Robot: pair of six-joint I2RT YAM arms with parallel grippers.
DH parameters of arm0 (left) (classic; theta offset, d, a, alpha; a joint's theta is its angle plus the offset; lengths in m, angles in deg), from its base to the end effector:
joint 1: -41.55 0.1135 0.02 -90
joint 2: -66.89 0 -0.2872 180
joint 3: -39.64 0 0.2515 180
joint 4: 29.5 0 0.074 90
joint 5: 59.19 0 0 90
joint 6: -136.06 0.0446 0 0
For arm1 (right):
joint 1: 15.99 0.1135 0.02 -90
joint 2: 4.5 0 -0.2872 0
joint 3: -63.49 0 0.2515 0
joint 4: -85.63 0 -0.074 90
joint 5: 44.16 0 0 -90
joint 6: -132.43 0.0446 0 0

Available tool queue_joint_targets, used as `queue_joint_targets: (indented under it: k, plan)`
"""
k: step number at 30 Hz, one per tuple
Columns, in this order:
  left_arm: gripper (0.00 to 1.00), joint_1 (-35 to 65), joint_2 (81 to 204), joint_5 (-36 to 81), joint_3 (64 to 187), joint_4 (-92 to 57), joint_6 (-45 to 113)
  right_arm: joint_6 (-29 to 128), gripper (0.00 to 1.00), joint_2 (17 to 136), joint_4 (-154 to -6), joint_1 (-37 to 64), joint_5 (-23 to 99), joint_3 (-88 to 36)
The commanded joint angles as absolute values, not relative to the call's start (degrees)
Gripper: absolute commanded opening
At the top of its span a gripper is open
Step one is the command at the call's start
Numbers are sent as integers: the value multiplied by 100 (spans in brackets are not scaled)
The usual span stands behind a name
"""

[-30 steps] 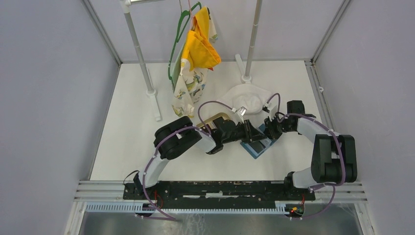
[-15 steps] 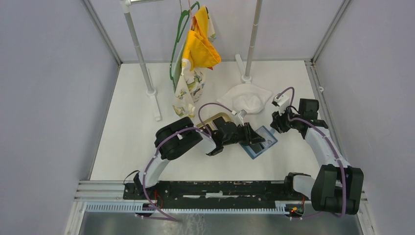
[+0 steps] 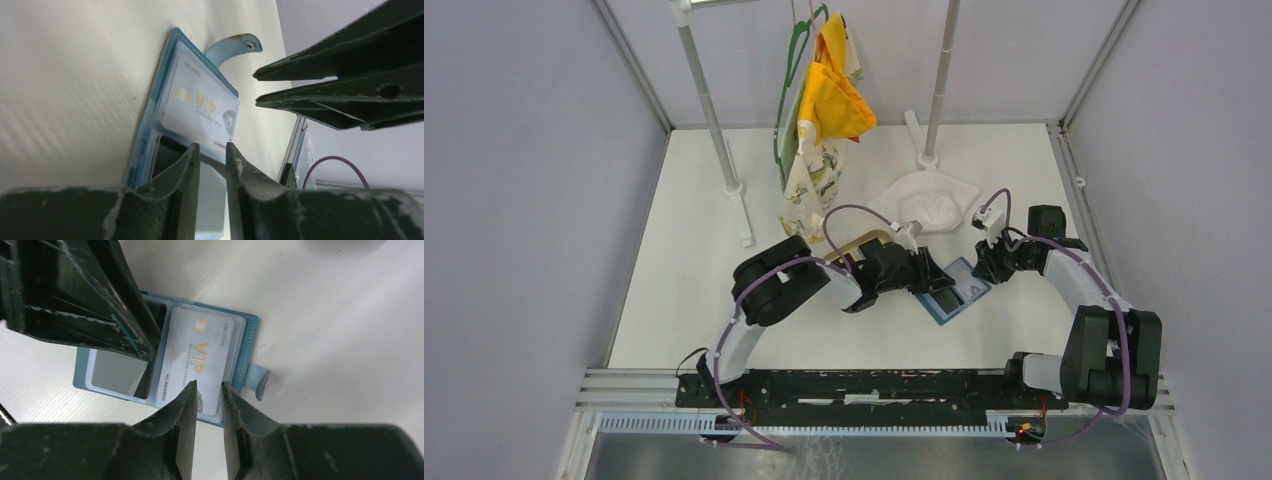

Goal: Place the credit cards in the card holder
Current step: Open the card holder at the center of the board.

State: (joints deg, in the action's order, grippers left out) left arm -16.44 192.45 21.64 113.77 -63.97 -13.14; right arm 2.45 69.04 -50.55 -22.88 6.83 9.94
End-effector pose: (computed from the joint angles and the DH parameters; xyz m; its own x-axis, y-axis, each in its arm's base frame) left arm 0.2361 -0.3910 0.1161 -0.8676 -0.2118 -0.4498 0.3372 0.4142 -0.8454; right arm 0.2247 0.0011 0.2055 -0.5653 -0.4346 -0.7011 -0.7123 0.6858 0.1492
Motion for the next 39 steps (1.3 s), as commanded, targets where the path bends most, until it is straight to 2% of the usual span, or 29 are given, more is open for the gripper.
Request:
queue_joint_targets:
  k: [1, 9, 14, 18, 22, 24, 27, 31, 35, 39]
  plan:
    - [32, -1650, 18272, 2418, 10983, -6474, -591, 45, 30, 6914, -4899, -2168, 436, 815]
    - [34, -1848, 16741, 3029, 9836, -6197, 37, -158, 33, 7083, -4864, -1552, 233, 862]
    - [38, -2242, 15598, 4131, 9531, -5185, 846, -336, 35, 7112, -4793, -1158, 240, 812]
    - [53, -2467, 14852, 4843, 9476, -4399, 1315, -416, 41, 6869, -4883, -1087, 228, 900]
    - [90, -2461, 14564, 5031, 9258, -4192, 1038, -356, 46, 6724, -5051, -1057, 339, 996]
    - [95, -2463, 14697, 4706, 9289, -4199, 824, -285, 46, 6760, -5091, -1052, 466, 988]
    - [90, -2454, 15120, 4152, 9350, -4449, 346, -128, 45, 6849, -5175, -1036, 860, 971]
    - [72, -2462, 15697, 3854, 9538, -4702, -146, 239, 42, 6860, -5482, -1041, 1634, 1008]
    - [53, -2451, 16326, 3609, 9904, -4672, -630, 577, 33, 6777, -5871, -1061, 2549, 1121]
    - [44, -2455, 16877, 3503, 10072, -4734, -1069, 648, 26, 6790, -6023, -1086, 3007, 1176]
